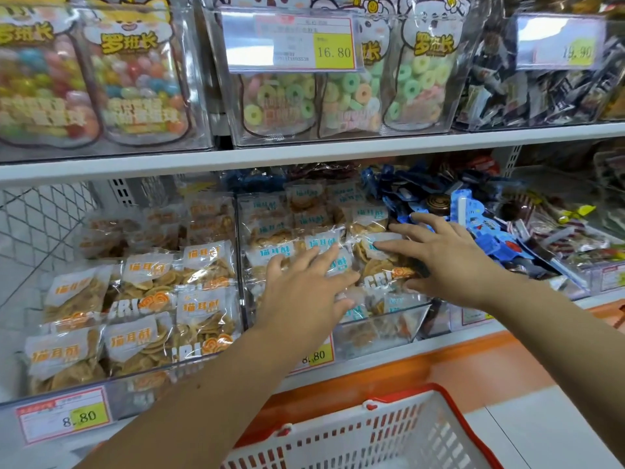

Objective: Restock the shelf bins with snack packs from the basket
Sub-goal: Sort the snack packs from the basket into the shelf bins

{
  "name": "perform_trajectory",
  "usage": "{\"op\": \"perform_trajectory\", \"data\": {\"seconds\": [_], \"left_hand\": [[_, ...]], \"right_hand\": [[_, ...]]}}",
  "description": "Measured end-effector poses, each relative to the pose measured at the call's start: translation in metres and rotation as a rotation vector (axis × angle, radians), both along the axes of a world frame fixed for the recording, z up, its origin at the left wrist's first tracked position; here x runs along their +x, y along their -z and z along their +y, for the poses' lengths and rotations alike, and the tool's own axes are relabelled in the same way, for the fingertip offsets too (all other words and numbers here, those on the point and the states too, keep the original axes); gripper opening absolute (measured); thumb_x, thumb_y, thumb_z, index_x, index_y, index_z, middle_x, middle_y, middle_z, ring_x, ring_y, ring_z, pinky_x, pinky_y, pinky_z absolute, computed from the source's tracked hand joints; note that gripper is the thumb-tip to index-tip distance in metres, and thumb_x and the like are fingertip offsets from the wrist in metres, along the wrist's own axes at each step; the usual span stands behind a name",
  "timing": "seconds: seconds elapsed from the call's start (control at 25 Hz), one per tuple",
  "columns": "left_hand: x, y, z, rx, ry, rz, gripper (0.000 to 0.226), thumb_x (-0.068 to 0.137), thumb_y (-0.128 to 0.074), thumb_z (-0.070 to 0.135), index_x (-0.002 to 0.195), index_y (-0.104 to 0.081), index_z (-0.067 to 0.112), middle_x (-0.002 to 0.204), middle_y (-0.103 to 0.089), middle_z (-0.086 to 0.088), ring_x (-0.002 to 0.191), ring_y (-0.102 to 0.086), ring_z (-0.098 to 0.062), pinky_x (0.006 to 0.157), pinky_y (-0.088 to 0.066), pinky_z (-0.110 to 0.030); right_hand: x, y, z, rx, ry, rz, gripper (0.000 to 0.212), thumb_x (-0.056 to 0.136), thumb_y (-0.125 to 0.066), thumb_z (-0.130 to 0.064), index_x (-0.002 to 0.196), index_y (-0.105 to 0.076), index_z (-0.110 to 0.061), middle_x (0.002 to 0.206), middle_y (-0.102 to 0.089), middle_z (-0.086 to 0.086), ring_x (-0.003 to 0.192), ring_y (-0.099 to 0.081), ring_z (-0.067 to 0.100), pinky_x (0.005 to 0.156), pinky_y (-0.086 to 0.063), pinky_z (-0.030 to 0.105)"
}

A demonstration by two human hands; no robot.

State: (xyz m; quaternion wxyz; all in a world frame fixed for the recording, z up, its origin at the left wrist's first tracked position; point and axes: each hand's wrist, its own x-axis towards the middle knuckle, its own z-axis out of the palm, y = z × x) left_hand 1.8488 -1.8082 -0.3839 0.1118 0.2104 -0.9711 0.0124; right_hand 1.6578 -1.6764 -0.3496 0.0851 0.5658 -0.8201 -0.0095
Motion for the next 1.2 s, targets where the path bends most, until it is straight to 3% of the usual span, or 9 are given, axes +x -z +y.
{"op": "perform_trajectory", "data": {"seconds": [0.08,0.2,0.32,0.48,0.56,0.72,0.88,1.0,1.2], "left_hand": [[-0.001,-0.001,-0.001,0.034,0.005,0.001,0.044,0.098,-0.038,0.057,0.141,-0.035,0.054,0.163,-0.007,0.014,0.150,-0.007,-0.015,0.116,-0.004,-0.052],[-0.001,-0.006,-0.004,0.100,0.020,0.023,0.039,0.094,-0.043,0.060,0.134,-0.044,0.057,0.162,-0.011,0.016,0.149,-0.007,-0.014,0.117,-0.003,-0.051],[0.000,-0.011,-0.004,0.157,0.022,0.067,0.037,0.090,-0.045,0.067,0.123,-0.056,0.056,0.160,-0.018,0.017,0.148,-0.011,-0.012,0.118,-0.004,-0.048],[-0.003,-0.011,-0.002,0.159,0.011,0.084,0.030,0.092,-0.047,0.061,0.118,-0.060,0.056,0.158,-0.022,0.019,0.147,-0.015,-0.011,0.118,-0.005,-0.042],[-0.003,-0.010,-0.002,0.162,0.009,0.086,0.028,0.093,-0.046,0.059,0.118,-0.060,0.057,0.158,-0.022,0.020,0.147,-0.015,-0.011,0.117,-0.006,-0.041],[-0.002,-0.011,-0.003,0.184,0.008,0.107,0.030,0.091,-0.049,0.061,0.118,-0.061,0.054,0.157,-0.026,0.021,0.146,-0.018,-0.009,0.115,-0.005,-0.037],[-0.003,-0.013,-0.003,0.241,0.022,0.220,0.020,0.093,-0.054,0.050,0.103,-0.070,0.046,0.150,-0.040,0.020,0.140,-0.030,-0.005,0.111,-0.008,-0.028],[-0.006,-0.013,-0.003,0.275,0.019,0.223,0.020,0.096,-0.053,0.043,0.099,-0.073,0.042,0.148,-0.043,0.020,0.138,-0.032,-0.002,0.108,-0.009,-0.026],[-0.009,-0.019,-0.001,0.298,-0.004,0.221,0.029,0.089,-0.052,0.062,0.106,-0.069,0.046,0.150,-0.038,0.022,0.138,-0.032,-0.006,0.113,-0.012,-0.037]], "right_hand": [[0.001,-0.008,0.006,-0.069,-0.035,-0.086,0.056,0.083,-0.064,-0.054,0.135,-0.043,-0.053,0.159,-0.020,-0.014,0.147,-0.005,0.018,0.116,-0.013,0.042],[0.006,-0.019,0.011,-0.129,-0.109,-0.171,0.024,0.075,-0.069,-0.057,0.098,-0.069,-0.050,0.153,-0.031,-0.011,0.144,-0.014,0.018,0.116,-0.021,0.043],[0.007,-0.007,0.014,-0.005,-0.112,-0.148,0.018,0.077,-0.071,-0.056,0.092,-0.073,-0.047,0.155,-0.027,-0.013,0.140,-0.020,0.016,0.109,-0.030,0.049],[0.002,0.002,0.012,-0.228,-0.197,-0.056,0.009,0.084,-0.072,-0.031,0.082,-0.077,-0.024,0.137,-0.056,0.001,0.122,-0.051,0.029,0.092,-0.046,0.055],[0.000,0.003,0.012,-0.270,-0.200,-0.066,0.015,0.088,-0.067,-0.032,0.081,-0.075,-0.022,0.135,-0.057,0.001,0.120,-0.052,0.028,0.091,-0.046,0.054],[0.002,-0.001,0.019,-0.094,-0.132,-0.128,0.016,0.082,-0.067,-0.050,0.090,-0.073,-0.037,0.153,-0.033,-0.012,0.139,-0.028,0.013,0.106,-0.035,0.050],[0.003,0.003,0.020,-0.227,-0.155,-0.172,0.007,0.084,-0.072,-0.035,0.080,-0.075,-0.030,0.146,-0.047,-0.009,0.128,-0.046,0.017,0.099,-0.041,0.050],[0.003,0.005,0.017,-0.199,-0.136,-0.124,0.011,0.086,-0.068,-0.037,0.086,-0.076,-0.028,0.145,-0.047,-0.009,0.129,-0.045,0.018,0.102,-0.037,0.046],[-0.006,-0.003,0.012,-0.366,-0.081,-0.067,0.024,0.088,-0.064,-0.038,0.109,-0.074,-0.028,0.136,-0.057,0.000,0.125,-0.045,0.025,0.100,-0.040,0.050]]}}
